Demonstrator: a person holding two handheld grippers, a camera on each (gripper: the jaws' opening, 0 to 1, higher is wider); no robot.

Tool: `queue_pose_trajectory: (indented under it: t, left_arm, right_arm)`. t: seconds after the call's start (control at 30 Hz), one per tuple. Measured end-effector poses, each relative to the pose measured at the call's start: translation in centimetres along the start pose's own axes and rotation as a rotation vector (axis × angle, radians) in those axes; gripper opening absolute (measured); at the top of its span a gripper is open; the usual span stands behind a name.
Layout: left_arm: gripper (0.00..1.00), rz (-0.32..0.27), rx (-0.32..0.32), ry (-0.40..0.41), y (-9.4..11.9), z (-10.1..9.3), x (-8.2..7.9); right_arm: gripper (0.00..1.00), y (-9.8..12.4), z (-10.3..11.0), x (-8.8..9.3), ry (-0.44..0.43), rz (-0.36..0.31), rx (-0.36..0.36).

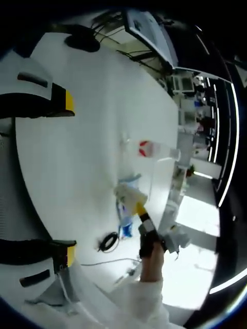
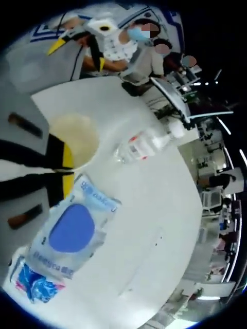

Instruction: Arrange the tabletop items into an orderly group along one side of the table until the central work area is clear of visible clutter.

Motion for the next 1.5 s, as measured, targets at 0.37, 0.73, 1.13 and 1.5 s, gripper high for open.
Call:
queue_pose_trajectory:
  t: [0.37,0.73,1.13,1.5]
  left_arm:
    - [0.96,0.003,0.099,-0.058,-1.9,-0.6,-1.9]
    - [0.96,0.040,0.213,-0.175,-4.3,-0.5,-4.0]
    - [0.96,0.053,0.268,-0.154,-5.8,-1.2,-2.7]
    - [0.96,0.007,0.265,-0.113,-5.6,-0.8,-2.7]
  right_arm:
    - [0.00,-0.2,-1.7,-0.5,-0.035,-0.008,0.026]
    - [0.00,-0.7,-2.5,-0.4,-0.064,-0.005,0.036]
    - [0.00,-1.1,-3.2,-1.1,-0.131,-0.012,0.053]
    - [0.00,-3.1,-2.3,-2.6,-0.126,0.009,0.049]
Point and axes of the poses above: the point that each gripper's makers call its tool centre point, and the gripper's own axes: y roughly backward along the fingers, z roughly to its left, x roughly out of its underside, the point moved 2 cm from there along y, roughly backward along the fingers, and after that the axes turned 9 degrees about x, right-handed, at the moved point
